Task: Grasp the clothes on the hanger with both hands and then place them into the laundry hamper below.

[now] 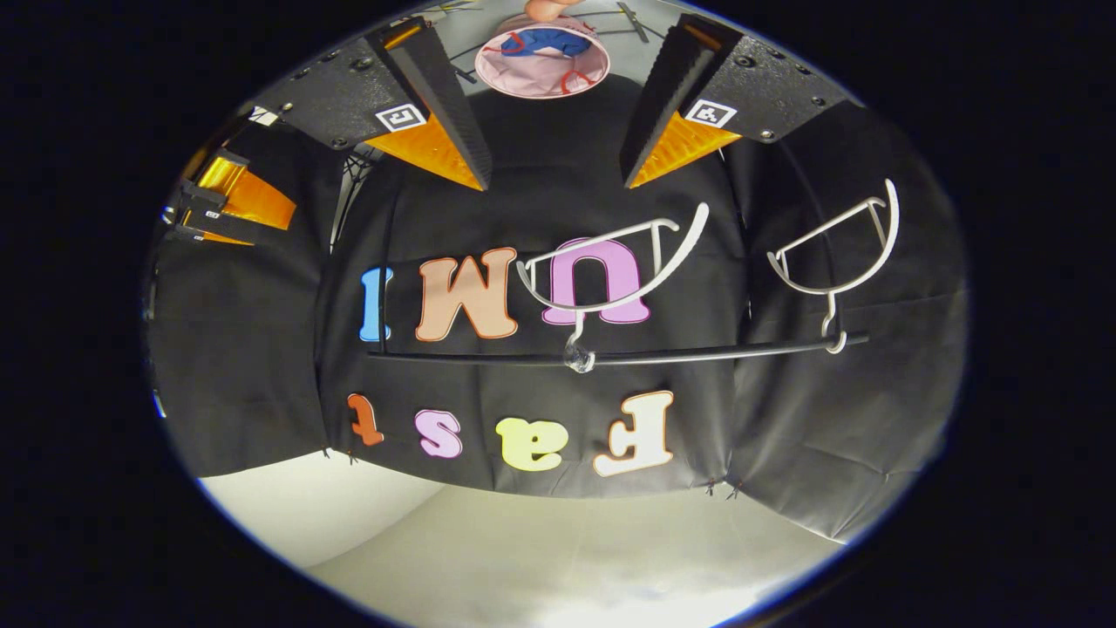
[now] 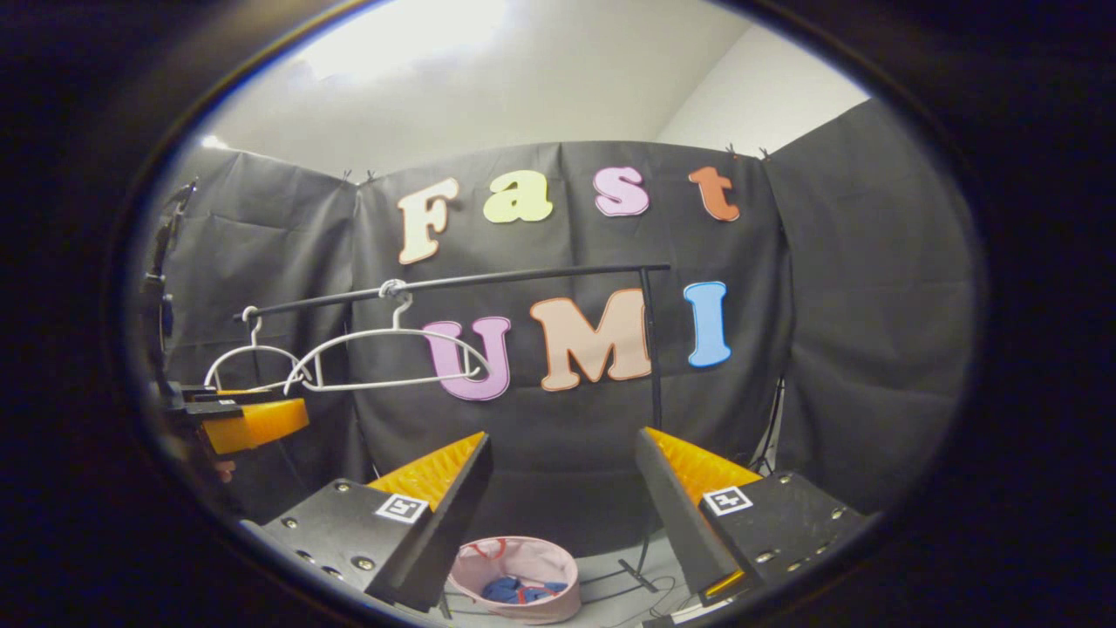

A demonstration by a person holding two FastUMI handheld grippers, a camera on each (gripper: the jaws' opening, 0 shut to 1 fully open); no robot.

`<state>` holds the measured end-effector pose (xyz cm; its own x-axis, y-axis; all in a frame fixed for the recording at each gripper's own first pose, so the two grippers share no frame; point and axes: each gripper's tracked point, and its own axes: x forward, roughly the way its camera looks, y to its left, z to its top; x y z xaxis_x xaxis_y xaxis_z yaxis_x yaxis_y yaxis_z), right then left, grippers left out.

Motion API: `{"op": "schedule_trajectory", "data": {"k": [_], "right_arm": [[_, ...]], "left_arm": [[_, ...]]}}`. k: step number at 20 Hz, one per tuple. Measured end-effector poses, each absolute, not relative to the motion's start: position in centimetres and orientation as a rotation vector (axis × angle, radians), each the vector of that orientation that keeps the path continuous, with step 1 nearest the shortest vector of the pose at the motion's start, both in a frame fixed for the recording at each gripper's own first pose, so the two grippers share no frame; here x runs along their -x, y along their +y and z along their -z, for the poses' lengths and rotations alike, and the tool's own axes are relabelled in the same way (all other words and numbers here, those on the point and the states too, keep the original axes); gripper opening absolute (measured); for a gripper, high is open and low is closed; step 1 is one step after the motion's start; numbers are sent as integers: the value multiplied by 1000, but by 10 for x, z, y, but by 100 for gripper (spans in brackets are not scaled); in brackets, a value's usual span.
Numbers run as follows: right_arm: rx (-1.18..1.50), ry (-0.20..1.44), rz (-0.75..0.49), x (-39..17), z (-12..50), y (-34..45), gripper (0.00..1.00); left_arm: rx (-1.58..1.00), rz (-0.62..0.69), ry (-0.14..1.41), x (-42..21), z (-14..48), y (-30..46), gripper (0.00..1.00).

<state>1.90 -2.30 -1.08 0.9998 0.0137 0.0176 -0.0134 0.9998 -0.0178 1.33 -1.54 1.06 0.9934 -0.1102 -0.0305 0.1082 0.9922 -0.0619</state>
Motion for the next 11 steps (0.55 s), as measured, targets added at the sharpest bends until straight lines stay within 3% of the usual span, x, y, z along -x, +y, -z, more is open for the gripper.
{"op": "schedule_trajectory", "data": {"k": [9,11], "right_arm": [[-7,-21,-25,-13,7,-21,100],[1,-20,-23,-11,9,-23,93]], "left_arm": [[74,104,48,-18,-10,-9,94],[67,95,52,-19,-10,-6,94]]}}
